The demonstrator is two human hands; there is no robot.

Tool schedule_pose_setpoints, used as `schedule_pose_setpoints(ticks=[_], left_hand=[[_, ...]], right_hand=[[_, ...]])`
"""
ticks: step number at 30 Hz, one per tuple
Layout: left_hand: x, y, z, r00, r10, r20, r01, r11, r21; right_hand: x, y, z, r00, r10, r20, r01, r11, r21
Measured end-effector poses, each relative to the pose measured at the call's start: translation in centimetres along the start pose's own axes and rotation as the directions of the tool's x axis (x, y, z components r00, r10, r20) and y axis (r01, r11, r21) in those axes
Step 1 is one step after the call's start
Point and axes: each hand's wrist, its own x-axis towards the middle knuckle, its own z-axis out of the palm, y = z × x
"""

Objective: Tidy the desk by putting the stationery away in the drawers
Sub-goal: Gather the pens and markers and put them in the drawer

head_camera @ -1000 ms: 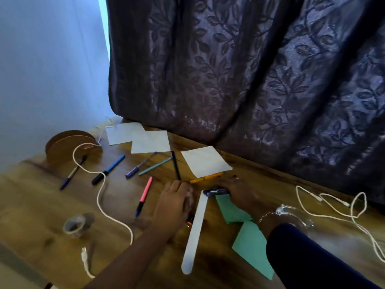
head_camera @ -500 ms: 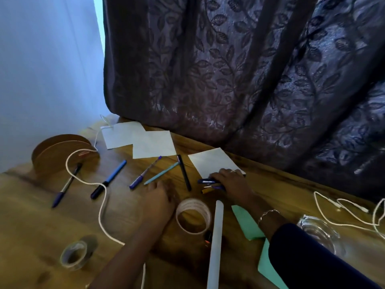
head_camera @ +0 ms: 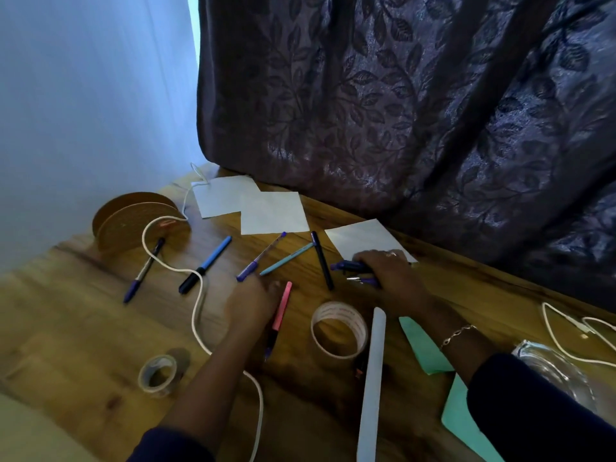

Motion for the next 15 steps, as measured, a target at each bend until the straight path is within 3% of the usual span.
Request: schedule_pose_setpoints(ticks=[2,4,7,10,15], left_hand=[[0.3,-0.7,-0.6,0.997,-0.080,-0.008,0.075,0.960,-0.271],[0.3,-1.2,-1.4,0.992,-0.109,-0.066,0.062,0.868,-0.493],[0.0,-1.7,-2.8,0.975,-0.130,-0.181,-0.033,0.720,-0.693],[-0.5,-2.2,-3.6,0.983,-0.117,-0.142,-0.026,0.676,-0.736],[-0.5,-2.8,-2.9,0.994,-0.107,-0.002,0.075,0.708,-0.702]], right_hand=[[1.0,-2.3,-1.0,0.996,-0.077,0.054,0.071,0.992,0.106],[2.0,-5.3,-1.4,0.965,-0.220,0.144,0.208,0.974,0.089],[3.4,-8.9,0.0,0.840,-0.506,0.195,0.522,0.852,-0.041],[4.4,-10.5,2.3,0.745,-0.563,0.356,0.619,0.783,-0.056],[5.8,-12.1,2.9,0.714,-0.466,0.523,0.587,0.805,-0.084]])
